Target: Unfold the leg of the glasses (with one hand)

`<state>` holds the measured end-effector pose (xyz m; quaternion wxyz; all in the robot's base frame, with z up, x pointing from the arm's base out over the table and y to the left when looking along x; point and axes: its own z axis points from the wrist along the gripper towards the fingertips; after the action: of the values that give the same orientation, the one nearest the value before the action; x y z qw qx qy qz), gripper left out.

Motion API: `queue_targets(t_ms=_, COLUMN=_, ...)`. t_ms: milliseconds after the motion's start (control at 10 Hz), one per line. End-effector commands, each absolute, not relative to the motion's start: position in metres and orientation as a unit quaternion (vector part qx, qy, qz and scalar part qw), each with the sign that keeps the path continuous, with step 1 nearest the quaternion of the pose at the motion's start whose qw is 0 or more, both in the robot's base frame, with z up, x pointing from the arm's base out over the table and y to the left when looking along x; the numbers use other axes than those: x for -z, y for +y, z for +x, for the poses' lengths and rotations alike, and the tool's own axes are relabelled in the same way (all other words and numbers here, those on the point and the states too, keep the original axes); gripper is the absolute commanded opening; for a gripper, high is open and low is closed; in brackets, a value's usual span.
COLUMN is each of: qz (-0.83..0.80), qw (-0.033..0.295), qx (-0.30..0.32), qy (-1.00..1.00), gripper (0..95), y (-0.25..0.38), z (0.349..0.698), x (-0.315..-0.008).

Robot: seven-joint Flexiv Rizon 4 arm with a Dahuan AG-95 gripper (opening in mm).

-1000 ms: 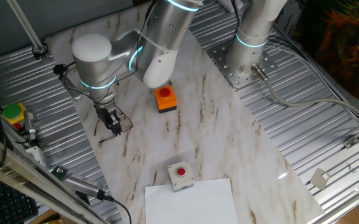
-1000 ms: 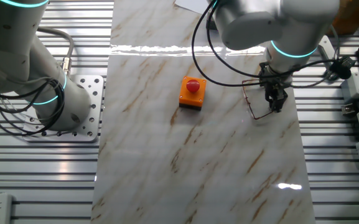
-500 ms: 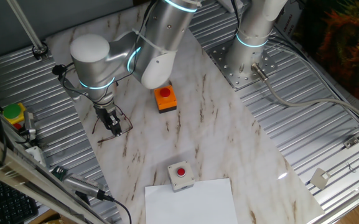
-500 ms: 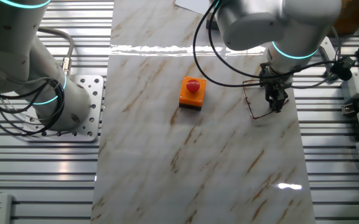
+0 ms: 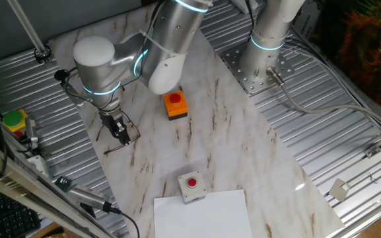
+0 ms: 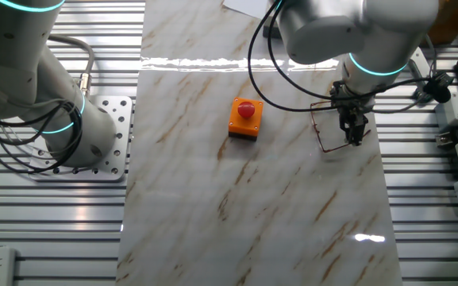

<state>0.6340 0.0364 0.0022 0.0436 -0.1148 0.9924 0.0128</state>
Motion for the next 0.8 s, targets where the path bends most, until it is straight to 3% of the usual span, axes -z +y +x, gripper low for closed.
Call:
queue_targets(t_ms=100, qz=-0.119, qw=0.045, qx=-0.011, qy=0.992, gripper=95.0, y=0.0365, z=0.6336, x=-0.0027)
queue_targets(t_ms=800, qz=-0.121, qw=0.045, qx=-0.016, qy=0.991, gripper=95.0, y=0.037, z=0.6336, x=-0.0028)
